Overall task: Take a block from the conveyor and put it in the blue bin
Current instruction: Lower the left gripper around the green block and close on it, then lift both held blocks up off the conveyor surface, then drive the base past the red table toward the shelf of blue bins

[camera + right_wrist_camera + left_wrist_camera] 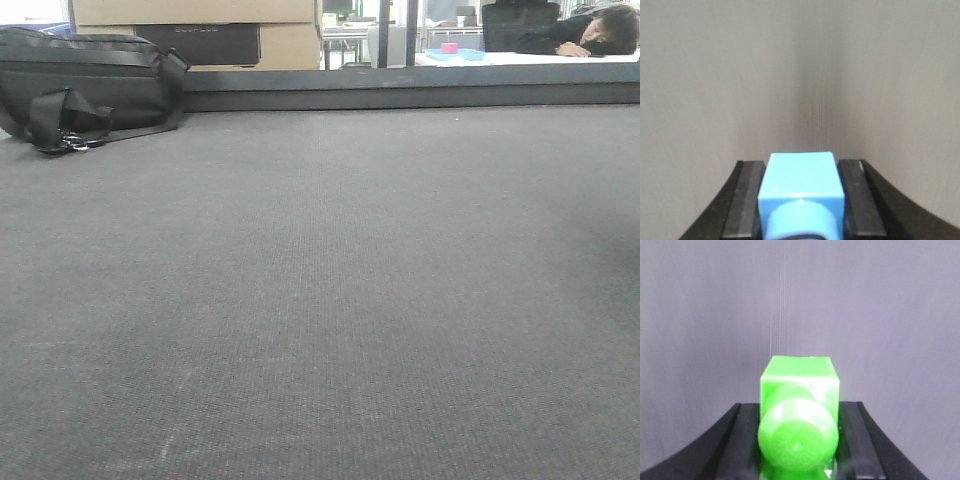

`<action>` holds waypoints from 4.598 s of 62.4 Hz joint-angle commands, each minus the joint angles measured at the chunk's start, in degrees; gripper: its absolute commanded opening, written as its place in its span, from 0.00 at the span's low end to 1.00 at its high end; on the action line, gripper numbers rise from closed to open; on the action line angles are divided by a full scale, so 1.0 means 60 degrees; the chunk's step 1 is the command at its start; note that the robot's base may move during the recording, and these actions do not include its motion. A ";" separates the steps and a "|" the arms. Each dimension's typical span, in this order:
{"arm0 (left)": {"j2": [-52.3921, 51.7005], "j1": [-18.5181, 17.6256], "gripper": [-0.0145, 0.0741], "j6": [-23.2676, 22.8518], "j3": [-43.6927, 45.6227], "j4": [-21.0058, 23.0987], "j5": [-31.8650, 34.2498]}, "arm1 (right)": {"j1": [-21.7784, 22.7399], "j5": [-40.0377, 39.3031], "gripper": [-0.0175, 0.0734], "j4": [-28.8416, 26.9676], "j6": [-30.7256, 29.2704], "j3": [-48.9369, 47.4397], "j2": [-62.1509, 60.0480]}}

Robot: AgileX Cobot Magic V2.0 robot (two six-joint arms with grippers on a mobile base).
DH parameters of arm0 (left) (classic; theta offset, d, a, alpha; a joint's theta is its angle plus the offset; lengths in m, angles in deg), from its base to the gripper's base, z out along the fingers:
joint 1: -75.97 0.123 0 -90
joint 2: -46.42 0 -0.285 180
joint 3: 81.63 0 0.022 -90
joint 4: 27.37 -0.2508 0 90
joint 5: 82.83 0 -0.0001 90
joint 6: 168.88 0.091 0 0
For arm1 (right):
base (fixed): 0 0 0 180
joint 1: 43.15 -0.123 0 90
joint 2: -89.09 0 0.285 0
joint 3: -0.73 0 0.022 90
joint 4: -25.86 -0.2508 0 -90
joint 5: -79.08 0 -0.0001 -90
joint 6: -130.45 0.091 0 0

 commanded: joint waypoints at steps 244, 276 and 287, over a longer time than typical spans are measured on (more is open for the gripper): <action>-0.8562 -0.0732 0.04 -0.0049 -0.4870 0.0385 0.5698 | -0.0019 -0.4708 0.01 0.0004 -0.0177 0.2736 -0.6594; -0.8562 -0.0732 0.04 -0.0049 -0.4870 0.0385 0.5698 | -0.0019 -0.4708 0.01 0.0004 -0.0177 0.2736 -0.6594; -0.8562 -0.0732 0.04 -0.0049 -0.4870 0.0385 0.5698 | -0.0019 -0.4708 0.01 0.0004 -0.0177 0.2736 -0.6594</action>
